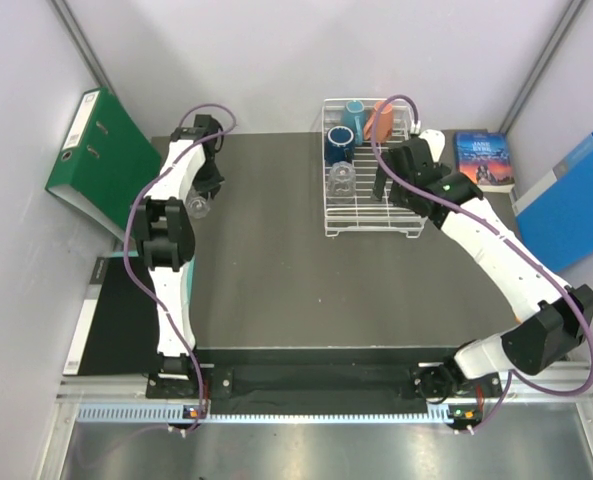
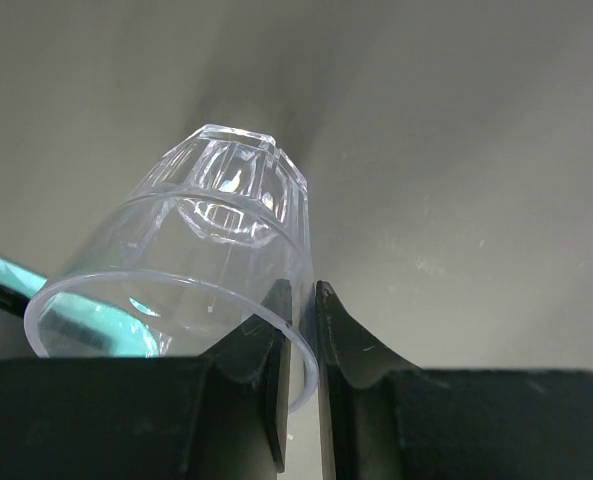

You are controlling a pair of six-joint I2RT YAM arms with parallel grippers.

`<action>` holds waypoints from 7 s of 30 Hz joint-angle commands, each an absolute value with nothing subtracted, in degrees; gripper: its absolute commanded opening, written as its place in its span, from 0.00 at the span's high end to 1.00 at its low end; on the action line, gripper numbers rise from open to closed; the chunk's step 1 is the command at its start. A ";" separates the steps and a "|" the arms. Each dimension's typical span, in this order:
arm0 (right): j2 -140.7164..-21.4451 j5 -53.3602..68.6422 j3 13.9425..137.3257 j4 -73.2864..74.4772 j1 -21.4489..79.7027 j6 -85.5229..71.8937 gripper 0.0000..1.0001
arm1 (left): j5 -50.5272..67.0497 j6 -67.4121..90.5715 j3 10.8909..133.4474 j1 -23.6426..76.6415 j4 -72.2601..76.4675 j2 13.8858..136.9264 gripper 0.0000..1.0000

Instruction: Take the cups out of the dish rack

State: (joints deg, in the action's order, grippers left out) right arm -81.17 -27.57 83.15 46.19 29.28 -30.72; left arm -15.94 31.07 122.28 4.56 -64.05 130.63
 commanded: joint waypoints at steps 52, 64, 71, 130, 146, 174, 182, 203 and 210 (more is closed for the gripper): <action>-102.55 -19.87 100.89 36.65 30.85 -22.77 0.00 | -24.53 35.68 86.32 28.98 -38.06 89.84 0.01; -117.33 -17.84 111.35 34.01 30.76 -21.45 0.00 | -23.82 37.09 70.93 34.19 -38.05 72.25 0.01; -123.74 -17.58 117.06 34.28 30.41 -21.44 0.00 | -22.42 38.14 67.15 34.28 -39.82 71.10 0.01; -123.40 -14.94 108.46 27.33 27.07 -21.18 0.32 | -16.44 36.30 65.04 34.63 -35.42 78.05 0.01; -105.93 -17.14 100.38 25.75 29.62 -21.09 1.00 | -16.96 35.77 68.11 34.63 -34.19 78.57 0.02; -65.74 22.76 45.18 -32.52 22.85 -61.61 1.00 | 28.73 76.99 52.38 27.15 40.15 76.73 0.07; -66.62 25.31 43.68 -36.12 23.38 -63.54 1.00 | 28.13 77.87 53.09 30.85 41.39 78.48 0.11; -71.72 32.52 41.05 -54.31 24.79 -72.86 1.00 | 30.59 82.53 52.38 32.43 52.56 83.76 0.64; -70.14 37.00 39.20 -56.95 24.78 -73.48 1.00 | 31.02 83.23 54.05 31.64 52.12 85.25 0.50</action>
